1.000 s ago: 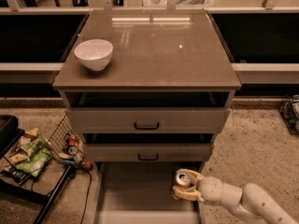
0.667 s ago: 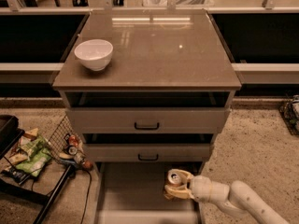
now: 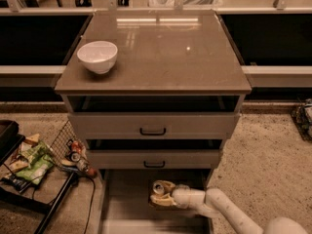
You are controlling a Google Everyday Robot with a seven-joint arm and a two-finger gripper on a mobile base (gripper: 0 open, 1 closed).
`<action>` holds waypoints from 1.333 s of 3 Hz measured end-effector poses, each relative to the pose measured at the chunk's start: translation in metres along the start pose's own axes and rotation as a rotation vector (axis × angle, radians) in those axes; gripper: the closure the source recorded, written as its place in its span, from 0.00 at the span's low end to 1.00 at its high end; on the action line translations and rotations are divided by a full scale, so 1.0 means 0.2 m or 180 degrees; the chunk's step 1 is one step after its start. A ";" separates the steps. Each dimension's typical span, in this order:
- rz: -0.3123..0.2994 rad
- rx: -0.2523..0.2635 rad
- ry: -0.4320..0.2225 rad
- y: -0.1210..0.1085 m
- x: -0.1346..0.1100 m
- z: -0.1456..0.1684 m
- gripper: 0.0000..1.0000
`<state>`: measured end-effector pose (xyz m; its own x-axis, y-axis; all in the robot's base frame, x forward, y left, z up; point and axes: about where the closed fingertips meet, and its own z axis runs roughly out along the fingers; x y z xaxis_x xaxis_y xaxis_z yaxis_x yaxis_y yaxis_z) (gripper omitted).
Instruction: Place orange can into bottom drawer
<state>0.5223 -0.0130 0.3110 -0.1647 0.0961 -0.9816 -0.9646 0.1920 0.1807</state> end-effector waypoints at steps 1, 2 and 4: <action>-0.0227 -0.0118 -0.0016 -0.08 0.18 0.07 1.00; -0.0531 -0.0171 0.0217 -0.12 0.32 0.10 1.00; -0.0655 -0.0260 0.0787 0.10 0.47 0.22 0.99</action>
Offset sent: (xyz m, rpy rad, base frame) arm 0.0150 0.0323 -0.0918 -0.1439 -0.2067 0.0737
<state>0.4961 0.0437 0.2251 0.0001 -0.1785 -0.9839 -0.9945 0.1027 -0.0187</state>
